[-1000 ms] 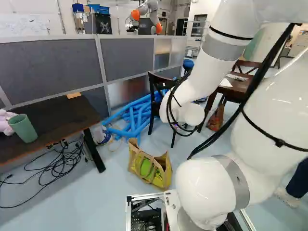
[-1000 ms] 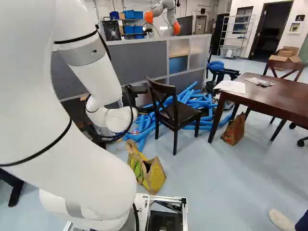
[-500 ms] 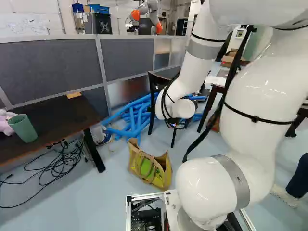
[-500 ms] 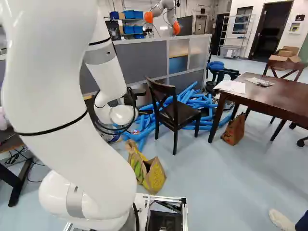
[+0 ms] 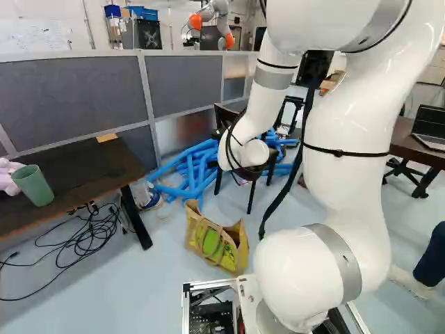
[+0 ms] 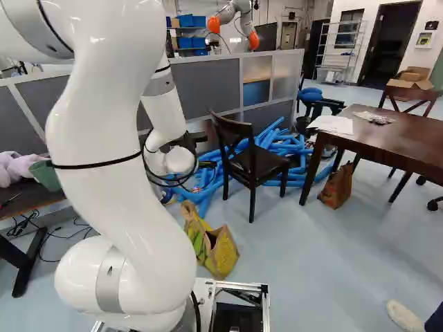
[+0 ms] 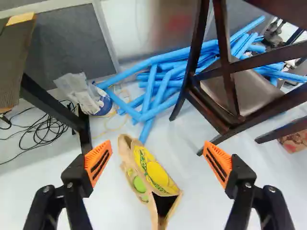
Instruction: Pick up the bag on the ground and place it on the table
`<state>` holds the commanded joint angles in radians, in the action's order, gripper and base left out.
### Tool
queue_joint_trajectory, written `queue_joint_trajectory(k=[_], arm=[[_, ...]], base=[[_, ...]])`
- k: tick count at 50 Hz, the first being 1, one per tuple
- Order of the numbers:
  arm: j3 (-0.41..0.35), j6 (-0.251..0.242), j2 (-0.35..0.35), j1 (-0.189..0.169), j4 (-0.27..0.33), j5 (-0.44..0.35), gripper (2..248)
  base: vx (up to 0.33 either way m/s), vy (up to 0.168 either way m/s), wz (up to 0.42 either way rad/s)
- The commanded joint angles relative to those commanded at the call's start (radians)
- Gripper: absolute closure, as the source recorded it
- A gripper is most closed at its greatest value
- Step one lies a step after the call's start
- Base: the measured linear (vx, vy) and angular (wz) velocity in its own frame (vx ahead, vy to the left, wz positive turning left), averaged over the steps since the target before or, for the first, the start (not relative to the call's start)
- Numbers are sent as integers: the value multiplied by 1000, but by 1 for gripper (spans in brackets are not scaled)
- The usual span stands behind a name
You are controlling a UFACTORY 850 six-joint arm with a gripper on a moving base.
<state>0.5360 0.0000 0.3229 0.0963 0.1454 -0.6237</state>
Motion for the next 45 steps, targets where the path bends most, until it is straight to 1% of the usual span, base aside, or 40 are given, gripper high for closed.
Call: queue_joint_trajectory(k=[23,34,38,45], arm=[[126,0,151,55,3,66,3],[155,0,199,63,3,90,3],[163,-17,214,64,3,97,3],[175,-77,240,64,3,107,3]], base=[[0,0,0],[0,0,0],[0,0,0],[0,0,0]])
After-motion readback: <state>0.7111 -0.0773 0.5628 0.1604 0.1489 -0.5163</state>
